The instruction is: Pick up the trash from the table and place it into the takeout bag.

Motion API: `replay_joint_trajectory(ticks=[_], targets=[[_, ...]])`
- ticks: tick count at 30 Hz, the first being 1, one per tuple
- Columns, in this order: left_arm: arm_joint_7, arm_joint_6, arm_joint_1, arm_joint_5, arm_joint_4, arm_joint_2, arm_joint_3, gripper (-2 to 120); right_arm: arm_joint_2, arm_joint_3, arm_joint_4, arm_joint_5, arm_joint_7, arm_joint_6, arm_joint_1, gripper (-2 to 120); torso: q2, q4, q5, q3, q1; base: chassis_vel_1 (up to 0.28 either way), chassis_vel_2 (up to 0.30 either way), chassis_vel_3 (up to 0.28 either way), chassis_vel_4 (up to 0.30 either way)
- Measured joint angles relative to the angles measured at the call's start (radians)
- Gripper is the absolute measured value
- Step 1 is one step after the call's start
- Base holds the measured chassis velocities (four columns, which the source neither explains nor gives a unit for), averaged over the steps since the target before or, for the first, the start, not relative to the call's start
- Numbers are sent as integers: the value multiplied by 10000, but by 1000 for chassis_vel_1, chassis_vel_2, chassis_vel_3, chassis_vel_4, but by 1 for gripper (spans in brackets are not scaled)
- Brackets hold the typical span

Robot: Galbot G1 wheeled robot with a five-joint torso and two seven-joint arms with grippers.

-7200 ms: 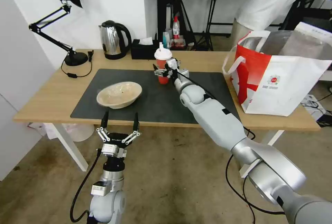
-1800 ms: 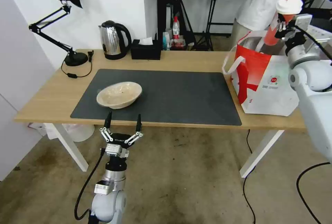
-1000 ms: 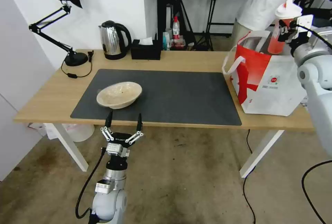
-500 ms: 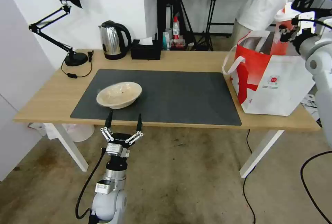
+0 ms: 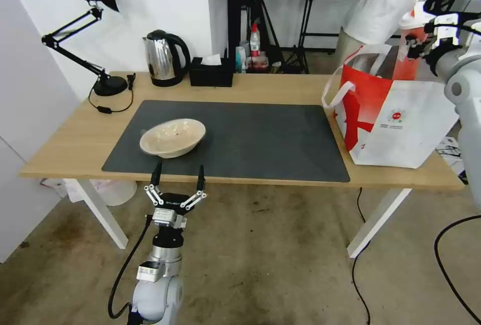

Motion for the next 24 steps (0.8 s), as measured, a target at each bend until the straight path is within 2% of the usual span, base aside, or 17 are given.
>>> replay_joint_trajectory(ticks=[1,4,6,8,9,12,14,16,17,24], targets=[[0,0,0,0,0,0,0,100,0,0,0,0,0,0,0,17,0,0,0,0,0,0,0,0,0],[0,0,0,1,0,0,17,100,-68,-83,-29,-119,-116,7,3,30,0,2,0,0,0,0,0,0,0],[0,0,0,3,0,0,22,100,-84,-114,-41,-146,-157,9,9,33,0,2,0,0,0,0,0,0,0],[-2,0,-2,6,-7,-2,26,100,-112,-155,-92,-274,-324,13,48,45,0,1,0,0,0,0,0,0,0],[-2,0,-2,6,-7,-2,26,100,-112,-155,-92,-274,-324,13,48,45,0,1,0,0,0,0,0,0,0],[-3,0,4,9,-46,-2,10,100,-150,-215,-152,-332,-406,18,103,61,0,2,-1,-1,0,0,0,0,0],[-3,0,7,9,-49,-2,10,100,-160,-224,-155,-336,-420,19,106,62,0,2,0,0,1,0,0,0,0],[-3,0,35,18,-63,-1,17,100,-213,-253,-162,-352,-477,23,118,76,0,2,0,0,0,0,0,0,0],[-3,0,35,18,-63,-1,17,100,-213,-253,-162,-352,-477,23,118,76,0,2,0,0,0,0,0,0,0],[-3,0,61,55,-92,-3,59,100,-334,-300,-163,-356,-535,30,119,99,0,2,0,0,0,0,0,0,0]])
